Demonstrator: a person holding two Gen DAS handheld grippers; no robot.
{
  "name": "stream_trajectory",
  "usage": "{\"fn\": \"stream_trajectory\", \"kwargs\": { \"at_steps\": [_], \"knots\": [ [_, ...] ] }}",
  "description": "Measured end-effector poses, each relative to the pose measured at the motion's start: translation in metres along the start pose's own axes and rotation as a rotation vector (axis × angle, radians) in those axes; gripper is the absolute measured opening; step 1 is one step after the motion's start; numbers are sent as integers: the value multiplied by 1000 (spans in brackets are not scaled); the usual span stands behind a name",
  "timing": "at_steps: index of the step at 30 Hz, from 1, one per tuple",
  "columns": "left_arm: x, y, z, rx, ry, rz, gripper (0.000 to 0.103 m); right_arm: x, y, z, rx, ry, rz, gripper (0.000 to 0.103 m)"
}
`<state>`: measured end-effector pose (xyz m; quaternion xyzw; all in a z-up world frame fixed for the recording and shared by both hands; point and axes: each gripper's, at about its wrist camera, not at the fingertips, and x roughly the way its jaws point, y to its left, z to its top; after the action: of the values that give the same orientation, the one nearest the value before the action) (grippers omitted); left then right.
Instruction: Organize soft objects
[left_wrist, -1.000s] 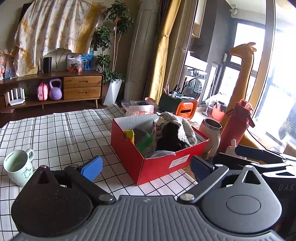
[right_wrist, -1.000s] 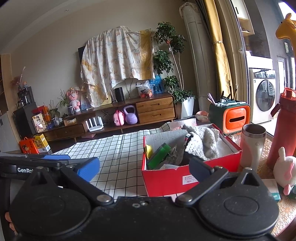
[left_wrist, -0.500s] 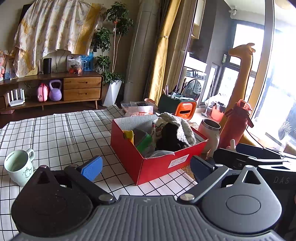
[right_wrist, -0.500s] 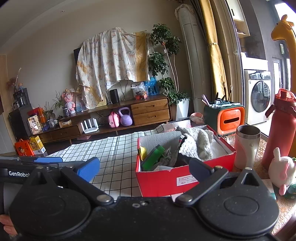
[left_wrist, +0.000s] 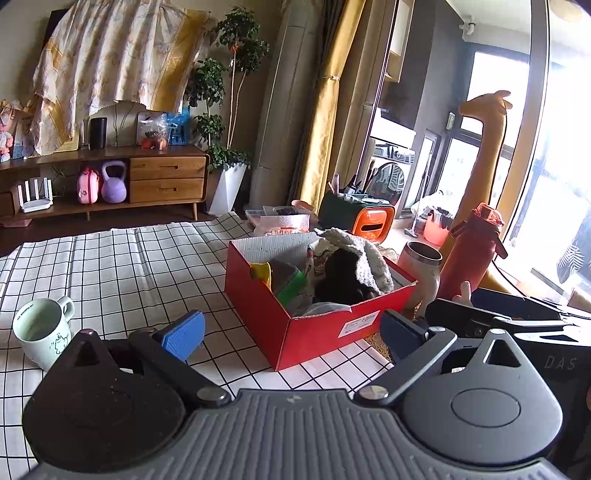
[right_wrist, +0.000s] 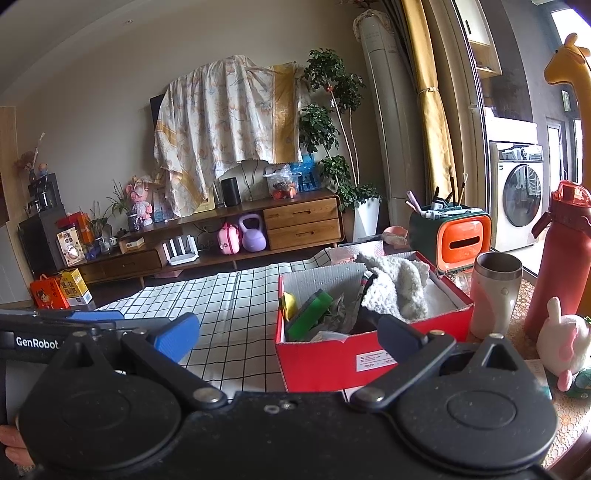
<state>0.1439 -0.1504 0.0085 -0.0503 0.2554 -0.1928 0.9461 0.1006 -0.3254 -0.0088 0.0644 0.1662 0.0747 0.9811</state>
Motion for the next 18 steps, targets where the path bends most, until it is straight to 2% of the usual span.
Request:
{"fn": "stream_trajectory", "kwargs": {
  "at_steps": [18],
  "knots": [
    [-8, 2, 0, 5, -7, 16, 102, 0, 2, 2, -3, 2, 2, 103]
  ]
}}
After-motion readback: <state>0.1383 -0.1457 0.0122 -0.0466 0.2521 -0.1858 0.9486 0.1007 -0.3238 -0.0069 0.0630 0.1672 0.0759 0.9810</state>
